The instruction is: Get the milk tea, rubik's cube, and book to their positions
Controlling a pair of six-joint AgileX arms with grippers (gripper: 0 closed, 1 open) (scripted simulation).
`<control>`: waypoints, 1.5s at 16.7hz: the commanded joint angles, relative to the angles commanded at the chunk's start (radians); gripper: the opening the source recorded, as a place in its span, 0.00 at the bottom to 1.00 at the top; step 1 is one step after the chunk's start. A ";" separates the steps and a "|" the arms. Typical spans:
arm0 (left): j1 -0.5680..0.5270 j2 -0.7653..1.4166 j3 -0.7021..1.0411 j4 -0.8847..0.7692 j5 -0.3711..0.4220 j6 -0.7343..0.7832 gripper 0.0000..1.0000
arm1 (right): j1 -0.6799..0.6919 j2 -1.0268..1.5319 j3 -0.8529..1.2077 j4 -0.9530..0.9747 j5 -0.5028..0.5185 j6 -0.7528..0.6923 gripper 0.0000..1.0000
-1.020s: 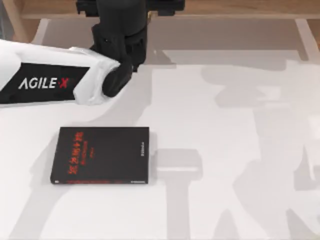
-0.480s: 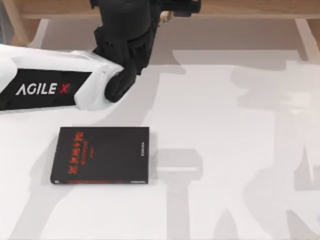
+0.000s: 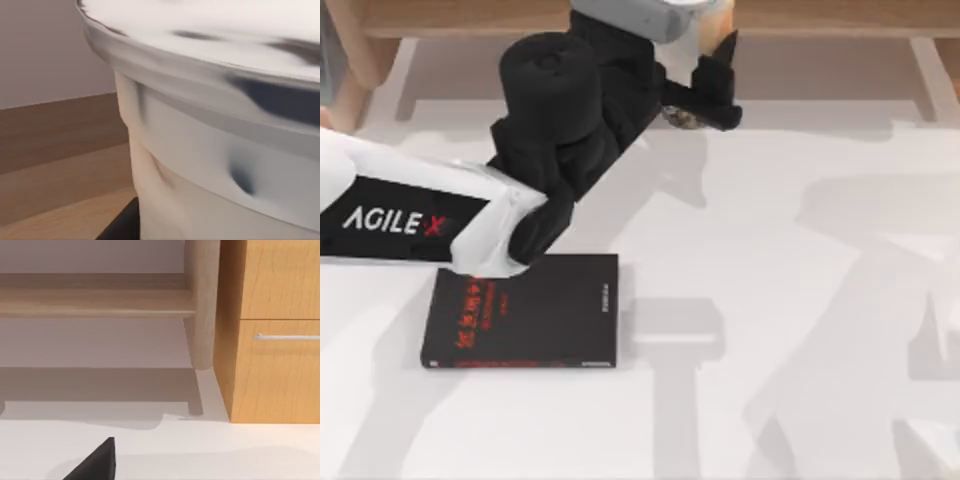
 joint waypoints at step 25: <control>1.296 0.171 -0.058 0.057 0.767 0.126 0.00 | 0.000 0.000 0.000 0.000 0.000 0.000 1.00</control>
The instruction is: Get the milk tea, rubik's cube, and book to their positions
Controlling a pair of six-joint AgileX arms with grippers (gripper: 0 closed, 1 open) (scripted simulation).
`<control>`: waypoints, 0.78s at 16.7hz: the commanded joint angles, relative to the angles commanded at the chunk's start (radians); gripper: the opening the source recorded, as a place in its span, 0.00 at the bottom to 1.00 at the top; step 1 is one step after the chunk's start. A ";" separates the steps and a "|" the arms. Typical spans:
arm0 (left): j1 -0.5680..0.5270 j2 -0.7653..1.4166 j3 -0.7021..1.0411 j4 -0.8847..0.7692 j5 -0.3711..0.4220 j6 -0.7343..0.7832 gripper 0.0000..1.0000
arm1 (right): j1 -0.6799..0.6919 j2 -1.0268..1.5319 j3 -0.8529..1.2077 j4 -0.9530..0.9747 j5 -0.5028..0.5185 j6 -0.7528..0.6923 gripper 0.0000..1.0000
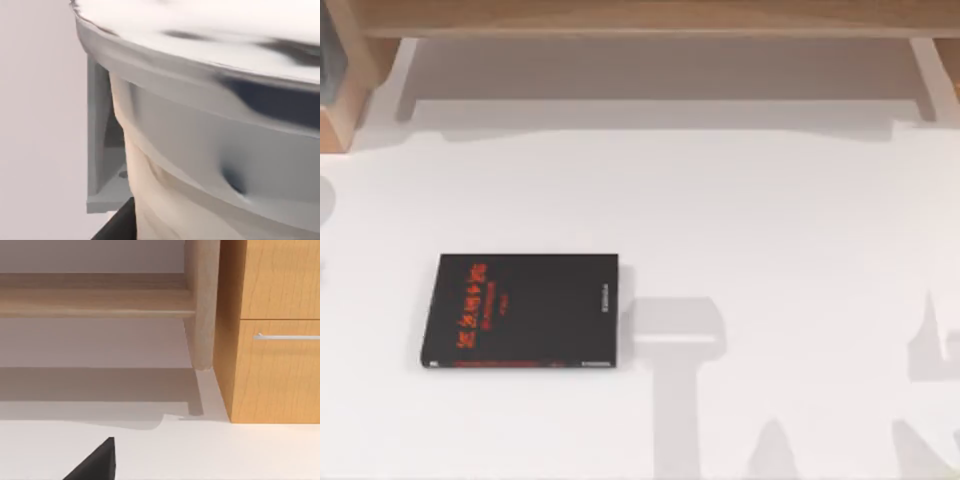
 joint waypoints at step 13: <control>0.026 0.052 0.009 0.052 0.000 0.004 0.00 | 0.000 0.000 0.000 0.000 0.000 0.000 1.00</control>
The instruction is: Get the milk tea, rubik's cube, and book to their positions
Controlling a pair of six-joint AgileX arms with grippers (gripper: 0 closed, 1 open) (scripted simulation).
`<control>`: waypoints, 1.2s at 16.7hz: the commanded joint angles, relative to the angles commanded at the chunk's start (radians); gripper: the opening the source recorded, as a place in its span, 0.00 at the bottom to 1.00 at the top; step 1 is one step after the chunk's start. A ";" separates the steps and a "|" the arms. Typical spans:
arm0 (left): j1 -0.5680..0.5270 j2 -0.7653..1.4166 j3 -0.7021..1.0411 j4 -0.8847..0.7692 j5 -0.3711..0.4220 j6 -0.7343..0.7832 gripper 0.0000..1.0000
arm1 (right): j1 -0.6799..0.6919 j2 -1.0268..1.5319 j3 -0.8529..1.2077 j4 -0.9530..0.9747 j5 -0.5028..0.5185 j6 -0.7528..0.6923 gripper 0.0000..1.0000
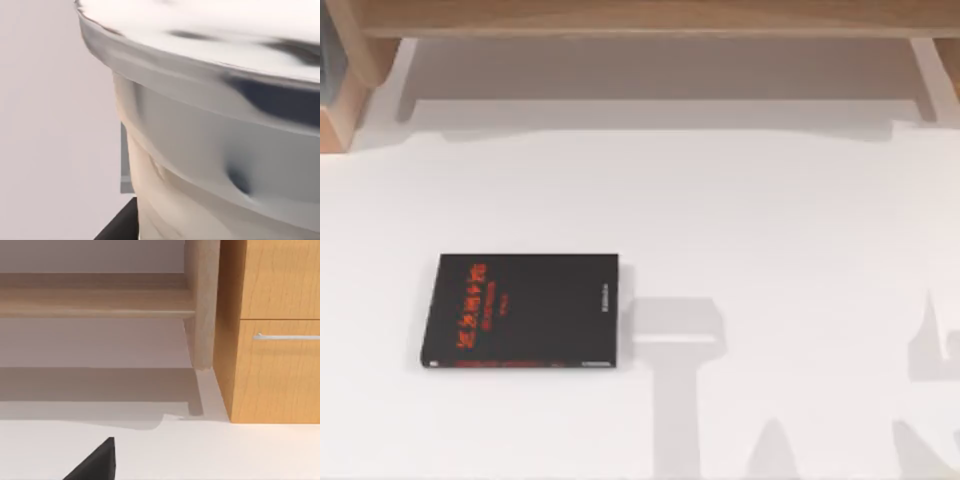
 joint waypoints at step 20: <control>0.001 0.050 -0.005 0.053 0.001 -0.002 0.83 | 0.000 0.000 0.000 0.000 0.000 0.000 1.00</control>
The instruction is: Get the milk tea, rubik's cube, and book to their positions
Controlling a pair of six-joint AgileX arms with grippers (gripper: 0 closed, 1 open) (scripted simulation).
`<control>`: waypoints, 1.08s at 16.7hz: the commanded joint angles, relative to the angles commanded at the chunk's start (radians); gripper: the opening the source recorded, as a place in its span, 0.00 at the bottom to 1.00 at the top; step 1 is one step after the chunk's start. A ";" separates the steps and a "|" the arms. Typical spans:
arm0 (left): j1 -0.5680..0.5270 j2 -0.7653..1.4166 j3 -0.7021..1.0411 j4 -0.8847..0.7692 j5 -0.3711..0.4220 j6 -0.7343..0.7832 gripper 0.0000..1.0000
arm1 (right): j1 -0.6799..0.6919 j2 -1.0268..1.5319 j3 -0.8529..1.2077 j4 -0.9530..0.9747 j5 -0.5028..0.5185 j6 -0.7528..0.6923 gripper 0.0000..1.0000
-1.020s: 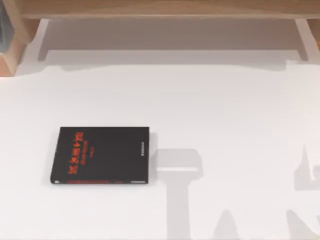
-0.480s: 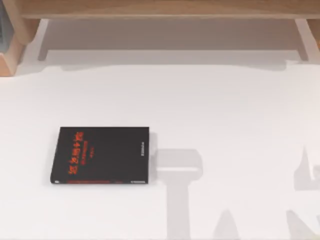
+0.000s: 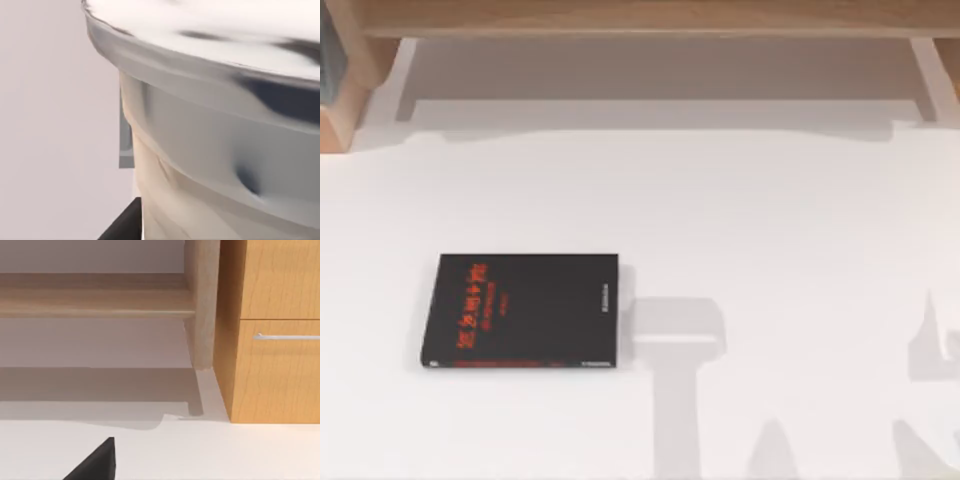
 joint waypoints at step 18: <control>0.049 -0.046 -0.090 0.034 0.048 0.011 1.00 | 0.000 0.000 0.000 0.000 0.000 0.000 1.00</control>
